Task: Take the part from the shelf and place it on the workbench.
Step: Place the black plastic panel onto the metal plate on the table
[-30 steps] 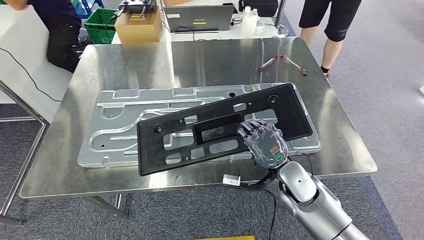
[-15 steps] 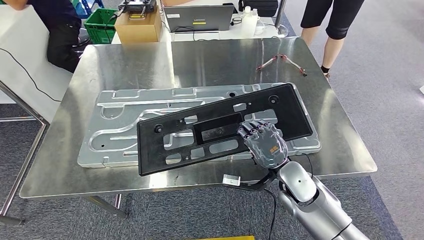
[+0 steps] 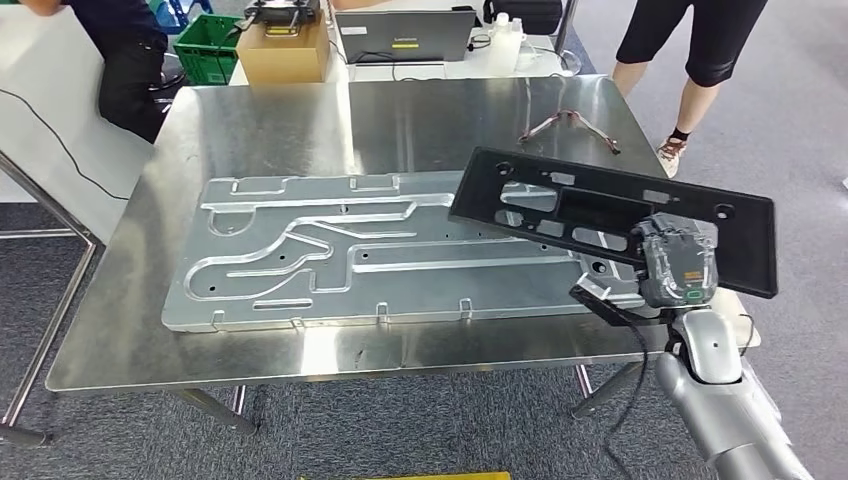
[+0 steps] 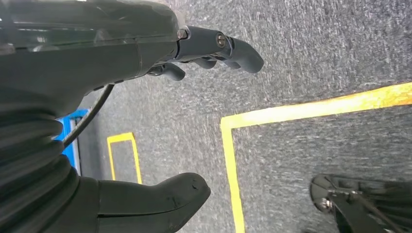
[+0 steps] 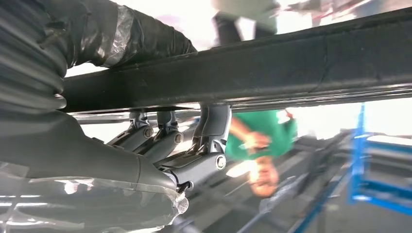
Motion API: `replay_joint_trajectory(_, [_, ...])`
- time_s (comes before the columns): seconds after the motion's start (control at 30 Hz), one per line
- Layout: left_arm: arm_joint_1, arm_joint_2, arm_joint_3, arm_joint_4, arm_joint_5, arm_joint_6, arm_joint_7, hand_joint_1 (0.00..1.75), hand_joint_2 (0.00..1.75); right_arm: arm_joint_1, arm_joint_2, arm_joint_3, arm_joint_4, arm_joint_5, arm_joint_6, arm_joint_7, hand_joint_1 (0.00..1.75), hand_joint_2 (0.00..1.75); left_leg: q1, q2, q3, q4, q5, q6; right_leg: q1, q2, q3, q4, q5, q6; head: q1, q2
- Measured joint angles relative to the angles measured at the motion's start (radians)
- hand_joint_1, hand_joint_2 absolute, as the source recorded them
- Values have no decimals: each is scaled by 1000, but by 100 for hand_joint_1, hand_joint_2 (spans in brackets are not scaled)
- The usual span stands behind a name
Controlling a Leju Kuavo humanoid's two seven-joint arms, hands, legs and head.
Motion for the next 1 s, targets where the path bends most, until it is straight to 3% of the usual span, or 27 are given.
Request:
replay_joint_trajectory(0.13, [-13,-3,0,0,0,-1,-1,0,175,12,12,-99,74,46,-9,-8,175,175,0,6,0,0,0,0,0,7,-2,-1,2,2,0,0])
replay_joint_trajectory(0.4, [-17,-8,0,0,0,-2,-1,0,175,16,21,-176,115,67,-1,1,175,175,0,6,0,-1,0,0,0,7,-3,0,2,2,0,0])
replay_joint_trajectory(0.77, [-18,-12,-1,0,-1,-2,2,0,175,12,37,-189,127,85,1,-25,175,175,0,6,0,-1,0,0,0,7,-2,0,2,2,0,0])
replay_joint_trajectory(1.0, [-24,-14,-15,0,-8,-5,11,0,175,12,57,-135,54,113,24,-42,175,175,0,6,0,-1,0,0,0,7,-2,0,2,2,0,0])
